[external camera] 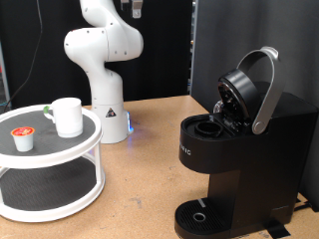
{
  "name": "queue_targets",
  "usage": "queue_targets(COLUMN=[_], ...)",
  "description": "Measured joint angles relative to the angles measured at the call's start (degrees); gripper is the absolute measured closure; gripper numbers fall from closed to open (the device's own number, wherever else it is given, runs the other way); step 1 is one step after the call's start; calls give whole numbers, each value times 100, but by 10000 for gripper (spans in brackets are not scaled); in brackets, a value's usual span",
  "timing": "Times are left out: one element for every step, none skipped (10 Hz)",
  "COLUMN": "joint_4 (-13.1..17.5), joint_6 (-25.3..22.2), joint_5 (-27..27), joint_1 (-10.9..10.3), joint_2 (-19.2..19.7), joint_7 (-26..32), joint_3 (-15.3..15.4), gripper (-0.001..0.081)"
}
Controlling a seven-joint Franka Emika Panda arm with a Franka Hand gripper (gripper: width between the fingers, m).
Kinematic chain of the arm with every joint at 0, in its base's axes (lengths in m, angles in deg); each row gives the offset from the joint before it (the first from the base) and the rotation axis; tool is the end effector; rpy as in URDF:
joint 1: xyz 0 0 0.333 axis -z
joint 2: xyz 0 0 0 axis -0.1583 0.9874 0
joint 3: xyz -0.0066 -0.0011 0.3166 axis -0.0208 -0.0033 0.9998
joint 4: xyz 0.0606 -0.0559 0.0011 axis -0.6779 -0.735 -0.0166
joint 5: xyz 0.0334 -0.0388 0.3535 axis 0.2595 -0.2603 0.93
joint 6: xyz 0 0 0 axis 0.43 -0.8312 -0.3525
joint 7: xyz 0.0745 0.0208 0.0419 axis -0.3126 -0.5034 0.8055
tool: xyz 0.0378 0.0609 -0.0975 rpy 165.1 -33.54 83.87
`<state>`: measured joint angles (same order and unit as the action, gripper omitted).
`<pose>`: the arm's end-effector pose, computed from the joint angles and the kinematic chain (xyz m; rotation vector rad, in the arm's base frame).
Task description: Make a cup of coffee with the keurig machine
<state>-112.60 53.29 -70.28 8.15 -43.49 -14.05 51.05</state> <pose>0.2717 0.0013 0.5765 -2.8931 -1.1715 -0.0142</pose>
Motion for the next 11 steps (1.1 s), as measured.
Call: queue_targets(joint_4=[-11,-49,-107,-159,-186,-190,-198,-201,-217,-244,-253], joint_6=[117,312,440,455,388,294,239,239,247,241,177], joint_5=[9,48,64,62,18,-74,-98,-98,-138,-223,-327], joint_1=[-1,3,9,20,26,39,45,45,46,51,55], joint_2=[-9,-55,-156,-276,-385,-466,-527,-516,-505,-495,-485], joint_7=[62,135,267,484,746,992,1137,1125,1137,1164,1250], joint_3=[-42,-173,-371,-588,-800,-999,-1093,-1075,-1080,-1128,-1216], gripper=[1,1,1,1,1,1,1,1,1,1,1])
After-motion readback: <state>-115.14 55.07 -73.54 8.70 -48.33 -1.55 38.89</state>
